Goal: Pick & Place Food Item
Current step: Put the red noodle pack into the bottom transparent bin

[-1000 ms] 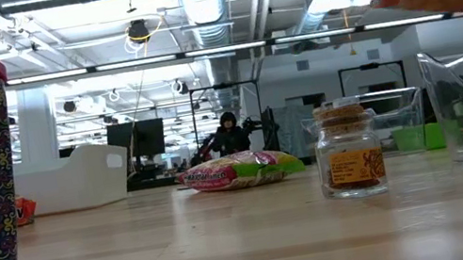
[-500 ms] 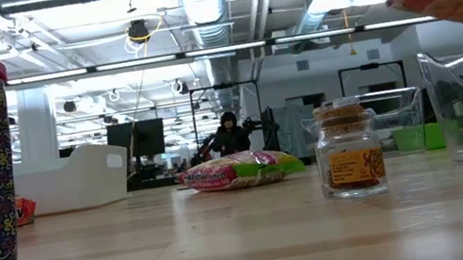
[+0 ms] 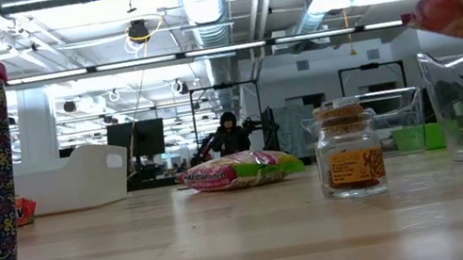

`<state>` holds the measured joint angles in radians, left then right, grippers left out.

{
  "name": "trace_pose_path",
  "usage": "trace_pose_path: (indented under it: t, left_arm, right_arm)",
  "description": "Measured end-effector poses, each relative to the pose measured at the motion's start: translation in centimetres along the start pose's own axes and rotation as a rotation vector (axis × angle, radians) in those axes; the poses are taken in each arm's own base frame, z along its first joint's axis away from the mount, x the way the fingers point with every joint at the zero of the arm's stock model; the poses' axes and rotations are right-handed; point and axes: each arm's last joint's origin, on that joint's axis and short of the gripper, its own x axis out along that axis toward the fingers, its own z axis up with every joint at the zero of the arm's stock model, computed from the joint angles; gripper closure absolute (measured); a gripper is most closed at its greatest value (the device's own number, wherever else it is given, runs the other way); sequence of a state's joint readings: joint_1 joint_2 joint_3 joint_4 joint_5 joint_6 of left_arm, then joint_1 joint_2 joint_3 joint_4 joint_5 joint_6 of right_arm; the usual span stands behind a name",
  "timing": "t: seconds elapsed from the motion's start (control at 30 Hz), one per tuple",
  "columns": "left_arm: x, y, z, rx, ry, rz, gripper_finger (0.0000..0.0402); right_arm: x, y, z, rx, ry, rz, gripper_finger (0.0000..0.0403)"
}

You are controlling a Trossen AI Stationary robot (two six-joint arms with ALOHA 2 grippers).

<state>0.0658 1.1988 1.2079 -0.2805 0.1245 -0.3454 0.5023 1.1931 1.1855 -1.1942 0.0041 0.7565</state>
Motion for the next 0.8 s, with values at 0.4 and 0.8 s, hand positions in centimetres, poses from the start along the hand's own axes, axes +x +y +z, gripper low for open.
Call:
trace_pose_path:
  t: [0.4,0.8]
  left_arm:
    - [0.0,0.0,-0.4,-0.006,0.050,-0.029,0.0198]
    - [0.0,-0.1,-0.4,-0.006,0.057,-0.049,0.0198]
  right_arm:
    - [3.2,-0.2,-0.6,-0.035,0.000,-0.025,0.0403]
    - [6.2,-0.8,-0.8,-0.160,0.042,-0.053,0.0403]
